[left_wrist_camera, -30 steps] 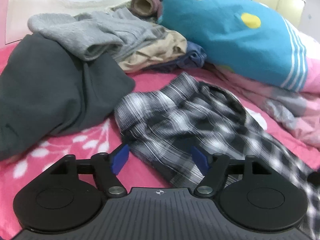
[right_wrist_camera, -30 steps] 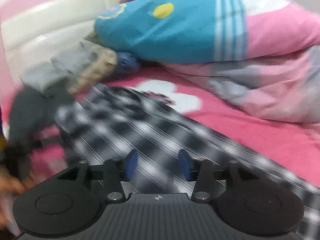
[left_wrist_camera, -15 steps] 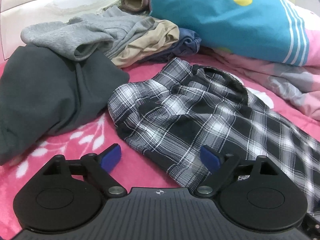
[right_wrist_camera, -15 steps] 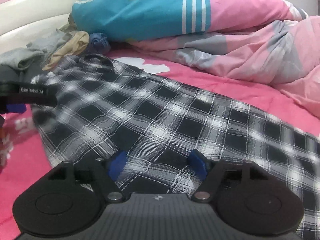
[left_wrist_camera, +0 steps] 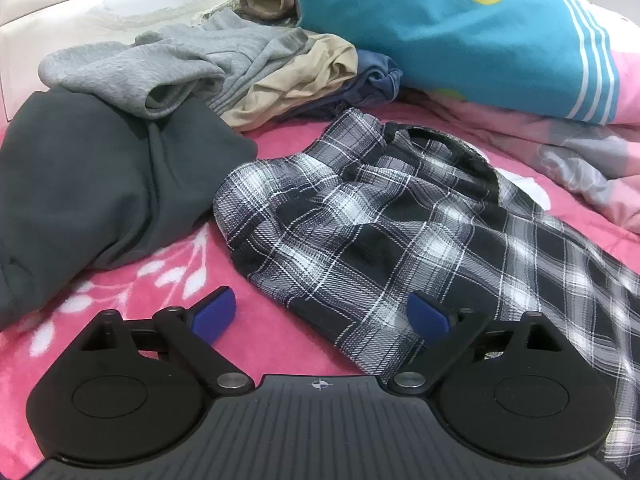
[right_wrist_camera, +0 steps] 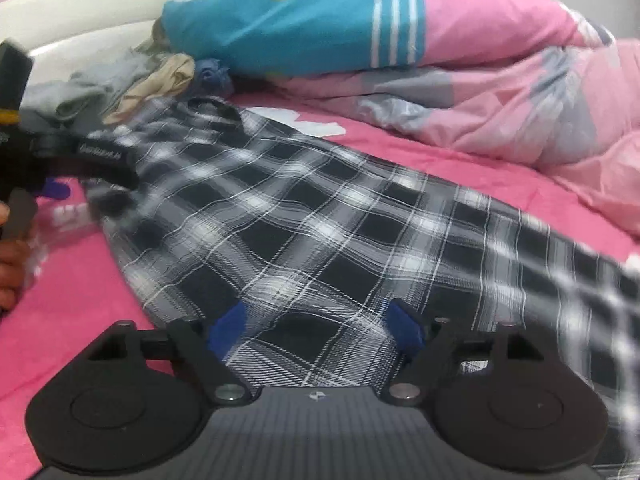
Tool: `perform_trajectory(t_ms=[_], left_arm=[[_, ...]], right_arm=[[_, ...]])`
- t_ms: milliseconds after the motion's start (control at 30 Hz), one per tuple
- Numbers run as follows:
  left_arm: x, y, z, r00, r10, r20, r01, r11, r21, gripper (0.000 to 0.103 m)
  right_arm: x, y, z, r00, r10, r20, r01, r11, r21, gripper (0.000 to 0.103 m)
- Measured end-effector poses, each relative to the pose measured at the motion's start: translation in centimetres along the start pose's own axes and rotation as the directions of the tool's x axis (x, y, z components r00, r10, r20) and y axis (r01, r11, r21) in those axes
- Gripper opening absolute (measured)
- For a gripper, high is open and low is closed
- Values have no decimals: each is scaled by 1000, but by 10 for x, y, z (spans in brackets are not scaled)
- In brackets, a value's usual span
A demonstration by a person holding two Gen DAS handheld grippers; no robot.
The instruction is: Fold clothes
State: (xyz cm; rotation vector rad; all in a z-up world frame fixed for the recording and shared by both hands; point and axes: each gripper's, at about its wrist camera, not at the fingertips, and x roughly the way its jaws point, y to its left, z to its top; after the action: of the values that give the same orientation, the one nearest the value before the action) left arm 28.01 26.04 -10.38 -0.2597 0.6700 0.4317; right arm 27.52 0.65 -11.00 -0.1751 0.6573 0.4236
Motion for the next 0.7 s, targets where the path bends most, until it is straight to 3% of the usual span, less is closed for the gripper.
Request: perform_trajectory(t_ms=[200,267,400,567,600,667,700], left_arm=[[-4,32,7,998,-1,70,12,987,-163,91],[3,44,8,998,-23,57,35,974,-224,81],[12,55,12,993,-77,85,100,948,-303,71],[24,61,18,983,-152,103,180,912,-370,39],[26,59,20,982,-156,105,184,911,-370,35],[25,53,22,983,-150,110,179,918,-354,17],[22,49,23,982,-145,120,179,922,-345,15]], right_arm=[[1,-3,-5,1000,-4,20,4,1000,18,87],[0,-4,-6,1000,-3,27,3,1000,24,87],[0,-6,-6,1000,4,31,-5,999,33,88],[0,-9,-7,999,15,38,-17,999,48,88],[-1,-10,-7,999,18,40,-21,998,52,88],[-1,-12,-8,999,27,46,-29,998,62,88],[-2,-14,-8,998,30,48,-34,997,67,88]])
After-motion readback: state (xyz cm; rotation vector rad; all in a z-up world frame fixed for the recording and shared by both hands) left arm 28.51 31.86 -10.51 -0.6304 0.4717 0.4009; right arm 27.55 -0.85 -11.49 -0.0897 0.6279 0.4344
